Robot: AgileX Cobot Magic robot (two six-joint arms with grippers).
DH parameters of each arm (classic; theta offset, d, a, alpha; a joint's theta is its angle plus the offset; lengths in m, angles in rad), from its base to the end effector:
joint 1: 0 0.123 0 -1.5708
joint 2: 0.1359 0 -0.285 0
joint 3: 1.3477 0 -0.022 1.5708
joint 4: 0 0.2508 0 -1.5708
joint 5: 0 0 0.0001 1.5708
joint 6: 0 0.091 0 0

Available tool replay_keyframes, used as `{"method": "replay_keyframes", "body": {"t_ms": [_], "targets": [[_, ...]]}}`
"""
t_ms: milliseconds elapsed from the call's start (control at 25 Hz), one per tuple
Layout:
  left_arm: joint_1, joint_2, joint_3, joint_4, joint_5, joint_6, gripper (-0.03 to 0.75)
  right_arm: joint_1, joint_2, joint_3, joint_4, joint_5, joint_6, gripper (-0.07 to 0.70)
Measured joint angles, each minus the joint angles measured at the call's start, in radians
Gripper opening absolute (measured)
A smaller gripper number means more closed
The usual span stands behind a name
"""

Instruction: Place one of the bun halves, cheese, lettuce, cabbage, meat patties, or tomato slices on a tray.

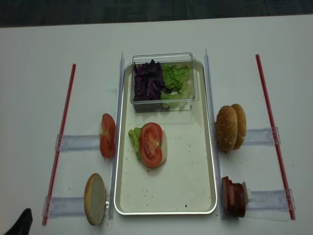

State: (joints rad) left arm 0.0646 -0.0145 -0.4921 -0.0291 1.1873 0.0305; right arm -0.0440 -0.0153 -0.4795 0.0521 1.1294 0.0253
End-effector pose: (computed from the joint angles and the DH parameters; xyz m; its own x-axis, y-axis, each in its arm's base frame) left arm -0.0118 -0.0032 0.2651 -0.5587 -0.0165 -0.8292 -0.0313 0.9995 0.0012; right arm -0.0077 0.0046 0.2662 -0.5188 0.0704 -0.8520 0.0285 0.9975 0.0651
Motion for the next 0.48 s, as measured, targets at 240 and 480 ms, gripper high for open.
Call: {"method": "replay_keyframes", "body": {"t_ms": [240, 480], "targets": [[0.0, -0.002, 0.0, 0.0, 0.0, 0.0, 0.639, 0.0, 0.0, 0.0, 0.0, 0.0, -0.002, 0.129], [0.0, -0.002, 0.0, 0.0, 0.0, -0.001, 0.639, 0.0, 0.0, 0.0, 0.0, 0.0, -0.002, 0.129]]}}
